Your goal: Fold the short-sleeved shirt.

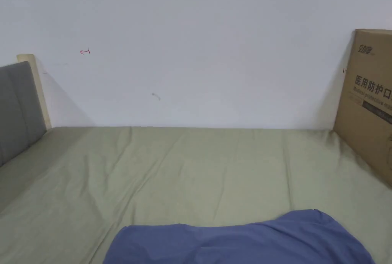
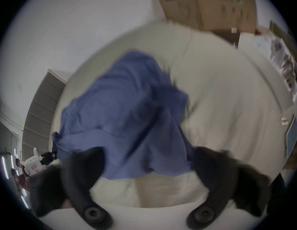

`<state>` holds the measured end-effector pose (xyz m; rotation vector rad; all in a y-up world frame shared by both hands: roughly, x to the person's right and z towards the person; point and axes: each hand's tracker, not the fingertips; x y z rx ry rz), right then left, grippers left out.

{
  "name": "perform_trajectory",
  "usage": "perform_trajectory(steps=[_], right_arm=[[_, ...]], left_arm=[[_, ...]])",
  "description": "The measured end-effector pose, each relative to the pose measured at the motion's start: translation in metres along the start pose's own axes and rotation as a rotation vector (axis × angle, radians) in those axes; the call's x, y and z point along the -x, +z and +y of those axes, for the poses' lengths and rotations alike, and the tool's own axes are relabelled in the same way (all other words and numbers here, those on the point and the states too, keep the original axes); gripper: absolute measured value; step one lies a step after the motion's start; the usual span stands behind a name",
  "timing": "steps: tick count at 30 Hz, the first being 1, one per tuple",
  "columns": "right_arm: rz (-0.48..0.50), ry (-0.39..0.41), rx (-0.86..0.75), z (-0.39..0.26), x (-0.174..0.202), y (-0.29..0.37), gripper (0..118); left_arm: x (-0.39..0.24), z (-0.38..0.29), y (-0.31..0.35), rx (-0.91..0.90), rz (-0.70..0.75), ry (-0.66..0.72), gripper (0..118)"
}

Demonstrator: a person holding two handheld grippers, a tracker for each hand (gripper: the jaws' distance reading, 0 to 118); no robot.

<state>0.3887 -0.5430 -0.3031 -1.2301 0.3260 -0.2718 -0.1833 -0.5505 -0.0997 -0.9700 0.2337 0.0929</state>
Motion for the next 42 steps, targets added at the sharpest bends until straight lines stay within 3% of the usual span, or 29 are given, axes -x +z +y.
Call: perform_trajectory(steps=[1,5,9,10,12,14,15,16,18,20,22,28,30,33,35,39,40,41,42], right_arm=[[-0.036,0.010,0.001,0.001,-0.003,-0.009,114],[-0.242,0.104,0.054,0.010,-0.010,-0.037,114],[-0.241,0.084,0.097,0.009,-0.014,-0.048,114],[-0.254,0.113,0.087,0.006,-0.010,-0.045,110],[-0.283,0.174,0.071,0.001,-0.003,-0.043,91],[-0.256,0.225,0.048,-0.002,0.008,-0.035,53],[-0.216,0.245,0.047,-0.005,0.016,-0.032,27],[-0.165,0.247,0.053,-0.007,0.018,-0.030,11],[-0.149,0.222,0.070,-0.010,0.022,-0.030,11],[-0.179,0.277,0.075,-0.014,0.026,-0.028,11],[-0.178,0.276,0.075,-0.017,0.022,-0.016,11],[-0.004,0.096,0.159,-0.043,0.007,0.032,11],[0.041,0.072,0.178,-0.060,0.002,0.043,11],[0.031,0.077,0.214,-0.079,0.010,0.056,11],[-0.022,0.120,0.217,-0.084,0.011,0.051,11],[-0.069,0.094,0.231,-0.085,0.016,0.028,11],[-0.089,0.107,0.240,-0.086,0.020,0.024,12],[-0.105,0.114,0.247,-0.087,0.023,0.023,15],[-0.116,0.115,0.246,-0.088,0.027,0.025,29]], left_arm=[[0.000,0.002,-0.001,0.004,0.001,-0.006,1],[0.003,0.005,0.001,-0.011,0.015,-0.010,1],[0.008,0.004,-0.004,-0.007,0.019,0.000,1],[0.009,0.003,-0.006,0.006,0.034,-0.013,1],[0.008,0.000,-0.012,0.022,0.044,-0.036,1],[0.009,-0.002,-0.014,0.047,0.032,-0.038,1],[0.010,-0.002,-0.014,0.050,0.028,-0.031,1],[0.011,-0.002,-0.012,0.050,0.023,-0.019,1],[0.014,-0.002,-0.009,0.048,0.020,-0.011,1],[0.017,-0.002,-0.003,0.046,0.019,-0.020,1],[0.018,-0.003,0.014,0.022,0.030,-0.052,1],[0.022,-0.020,0.058,0.107,0.033,-0.167,1],[0.027,-0.034,0.070,0.125,0.014,-0.162,1],[0.039,-0.051,0.075,0.181,-0.046,-0.070,1],[0.049,-0.060,0.064,0.190,-0.093,-0.004,1],[0.061,-0.072,0.039,0.219,-0.129,0.098,2],[0.063,-0.074,0.036,0.236,-0.149,0.126,4],[0.066,-0.074,0.034,0.248,-0.157,0.150,15],[0.069,-0.073,0.035,0.256,-0.156,0.171,36]])
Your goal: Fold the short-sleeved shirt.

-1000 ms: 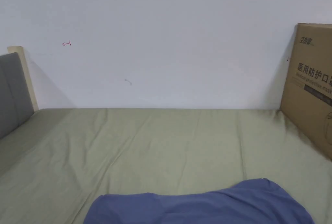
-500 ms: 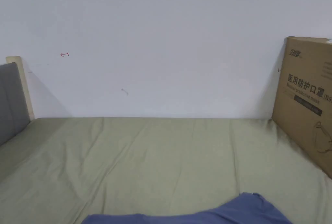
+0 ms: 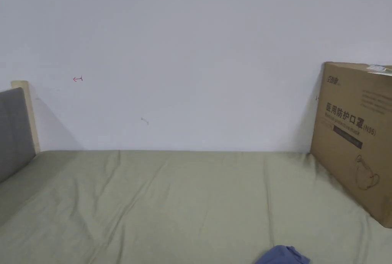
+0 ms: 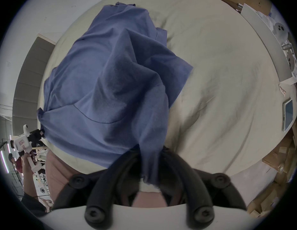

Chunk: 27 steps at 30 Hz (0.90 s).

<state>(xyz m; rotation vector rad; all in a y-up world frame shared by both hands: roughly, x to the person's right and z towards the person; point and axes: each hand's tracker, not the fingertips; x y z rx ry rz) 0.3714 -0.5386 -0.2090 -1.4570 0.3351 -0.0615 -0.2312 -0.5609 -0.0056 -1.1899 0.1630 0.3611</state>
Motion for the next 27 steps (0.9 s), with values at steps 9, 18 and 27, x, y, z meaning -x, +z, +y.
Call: perform_trajectory(steps=[9,18,27], right_arm=[[0.045,-0.028,-0.338,-0.011,0.015,0.088,106],[0.095,0.161,-1.088,-0.042,0.092,0.135,13],[0.039,0.353,-0.943,0.000,0.109,0.106,0]], left_arm=[[-0.020,0.010,0.078,-0.236,-0.123,0.051,101],[-0.109,-0.007,0.145,-0.986,0.005,-0.072,19],[-0.075,0.108,0.087,-0.660,0.016,-0.101,0]])
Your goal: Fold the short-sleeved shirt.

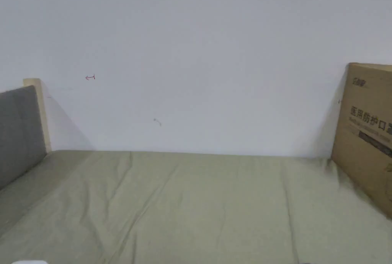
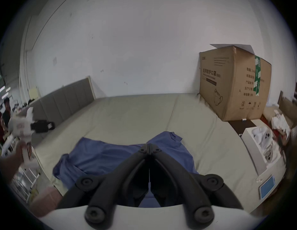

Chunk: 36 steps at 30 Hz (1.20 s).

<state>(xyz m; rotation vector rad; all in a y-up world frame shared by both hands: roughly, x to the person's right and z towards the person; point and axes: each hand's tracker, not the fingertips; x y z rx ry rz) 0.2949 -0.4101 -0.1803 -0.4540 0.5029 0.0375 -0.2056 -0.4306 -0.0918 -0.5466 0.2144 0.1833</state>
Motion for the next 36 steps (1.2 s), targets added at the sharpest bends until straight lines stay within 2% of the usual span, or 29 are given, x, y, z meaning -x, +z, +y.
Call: perform_trajectory(steps=[2,3,5,6,8,11,13,14,15,18,20,21,23,24,25,26,27,28,29,31,33,34,35,36], right_arm=[[0.009,-0.009,0.008,0.002,0.002,-0.009,0],[0.018,-0.010,0.019,0.002,0.002,-0.016,0],[0.021,-0.023,0.041,0.000,0.000,-0.029,0],[0.024,-0.041,0.059,-0.001,-0.001,-0.036,0],[0.045,-0.101,0.100,-0.005,-0.004,-0.046,0],[0.074,-0.166,0.134,-0.011,-0.011,-0.056,0],[0.055,-0.163,0.169,-0.015,-0.014,-0.062,0],[0.045,-0.160,0.184,-0.016,-0.016,-0.063,0],[0.039,-0.157,0.194,-0.018,-0.018,-0.064,0],[0.025,-0.177,0.196,-0.023,-0.028,-0.065,0],[0.010,-0.223,0.201,-0.026,-0.033,-0.067,0],[0.004,-0.260,0.210,-0.027,-0.036,-0.069,0],[0.013,-0.319,0.212,-0.030,-0.042,-0.068,0],[0.020,-0.332,0.211,-0.031,-0.045,-0.069,0],[0.018,-0.331,0.210,-0.032,-0.047,-0.070,0],[0.012,-0.328,0.209,-0.034,-0.049,-0.070,0],[-0.001,-0.316,0.204,-0.034,-0.052,-0.072,0],[-0.018,-0.301,0.204,-0.032,-0.055,-0.076,0],[-0.048,-0.291,0.204,-0.027,-0.059,-0.083,0],[-0.042,-0.310,0.206,-0.018,-0.075,-0.099,0],[-0.047,-0.332,0.219,-0.001,-0.091,-0.123,0],[-0.072,-0.348,0.249,0.011,-0.100,-0.137,4],[-0.083,-0.377,0.277,0.022,-0.109,-0.153,25],[-0.084,-0.392,0.314,0.030,-0.117,-0.168,61]], left_arm=[[0.018,0.010,-0.052,0.159,-0.013,0.002,0],[0.028,0.013,-0.079,0.219,0.005,0.021,5],[0.046,0.011,-0.127,0.305,-0.001,0.082,81],[0.054,0.008,-0.153,0.361,-0.003,0.108,102],[0.065,-0.001,-0.190,0.420,0.007,0.128,103],[0.067,-0.024,-0.237,0.493,0.061,0.017,104],[0.070,-0.045,-0.260,0.555,0.057,-0.035,118],[0.071,-0.049,-0.258,0.481,-0.001,0.002,118],[0.069,-0.051,-0.255,0.415,0.005,0.014,118],[0.067,-0.058,-0.238,0.422,0.036,0.002,118],[0.061,-0.055,-0.226,0.441,0.054,-0.011,118],[0.057,-0.047,-0.229,0.433,0.077,-0.067,114],[0.051,-0.046,-0.213,0.374,0.091,-0.117,88],[0.048,-0.046,-0.204,0.351,0.102,-0.138,69],[0.046,-0.047,-0.198,0.343,0.108,-0.145,40],[0.048,-0.047,-0.192,0.337,0.098,-0.144,3],[0.042,-0.049,-0.190,0.350,0.066,-0.129,1],[0.041,-0.048,-0.184,0.321,0.114,-0.171,1],[0.037,-0.046,-0.178,0.301,0.095,-0.169,1],[0.036,-0.038,-0.172,0.293,0.095,-0.162,1],[0.039,-0.032,-0.166,0.310,0.004,-0.061,1],[0.038,-0.030,-0.164,0.320,-0.022,-0.031,1],[0.036,-0.029,-0.163,0.332,-0.025,-0.030,1],[0.034,-0.029,-0.161,0.330,-0.011,-0.042,1]])
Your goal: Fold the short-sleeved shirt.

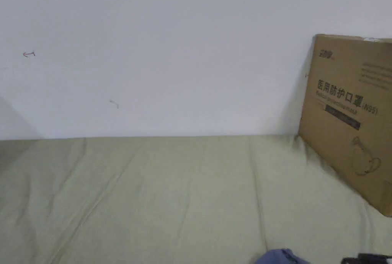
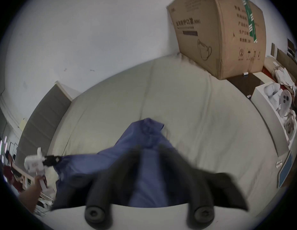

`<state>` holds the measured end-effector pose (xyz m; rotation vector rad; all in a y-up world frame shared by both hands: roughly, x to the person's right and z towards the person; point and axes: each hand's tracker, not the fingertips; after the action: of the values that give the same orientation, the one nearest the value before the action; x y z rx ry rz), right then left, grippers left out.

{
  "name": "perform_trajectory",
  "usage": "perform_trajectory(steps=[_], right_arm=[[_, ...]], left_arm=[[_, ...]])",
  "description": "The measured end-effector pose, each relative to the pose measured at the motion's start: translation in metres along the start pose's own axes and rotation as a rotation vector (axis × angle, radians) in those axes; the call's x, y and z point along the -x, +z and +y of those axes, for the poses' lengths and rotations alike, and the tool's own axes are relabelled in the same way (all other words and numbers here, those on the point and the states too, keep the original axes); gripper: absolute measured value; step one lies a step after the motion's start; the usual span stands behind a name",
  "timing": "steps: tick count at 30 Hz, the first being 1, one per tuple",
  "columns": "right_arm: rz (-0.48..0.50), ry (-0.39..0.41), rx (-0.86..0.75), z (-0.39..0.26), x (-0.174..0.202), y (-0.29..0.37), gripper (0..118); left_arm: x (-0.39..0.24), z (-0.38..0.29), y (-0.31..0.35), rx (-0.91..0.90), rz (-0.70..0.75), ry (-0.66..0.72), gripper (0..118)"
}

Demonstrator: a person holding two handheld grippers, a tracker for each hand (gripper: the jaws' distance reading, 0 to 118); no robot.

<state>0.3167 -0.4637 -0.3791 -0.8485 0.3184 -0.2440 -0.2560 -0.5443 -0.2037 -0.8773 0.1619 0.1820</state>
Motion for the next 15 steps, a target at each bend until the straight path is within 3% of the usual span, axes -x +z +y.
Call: perform_trajectory(steps=[1,2,5,9,13,14,15], right_arm=[[-0.016,0.002,0.065,0.015,-0.001,-0.016,105],[-0.042,0.019,0.153,0.027,-0.003,-0.037,112],[-0.091,0.041,0.280,0.042,-0.006,-0.083,112],[-0.163,0.008,0.400,0.038,-0.013,-0.137,112],[-0.167,0.033,0.450,0.018,-0.012,-0.166,108],[-0.160,0.064,0.460,0.010,-0.009,-0.167,103],[-0.170,0.113,0.464,0.005,-0.004,-0.167,89]], left_arm=[[-0.003,-0.002,0.002,0.000,0.005,-0.006,1],[-0.006,-0.003,0.004,-0.002,0.006,-0.015,1],[-0.012,-0.004,0.007,-0.004,-0.020,-0.032,1],[-0.019,-0.005,0.013,-0.023,-0.038,-0.014,1],[-0.015,-0.007,0.016,0.005,-0.132,0.143,1],[-0.013,-0.008,0.017,0.002,-0.144,0.163,1],[-0.013,-0.008,0.017,0.003,-0.133,0.158,1]])
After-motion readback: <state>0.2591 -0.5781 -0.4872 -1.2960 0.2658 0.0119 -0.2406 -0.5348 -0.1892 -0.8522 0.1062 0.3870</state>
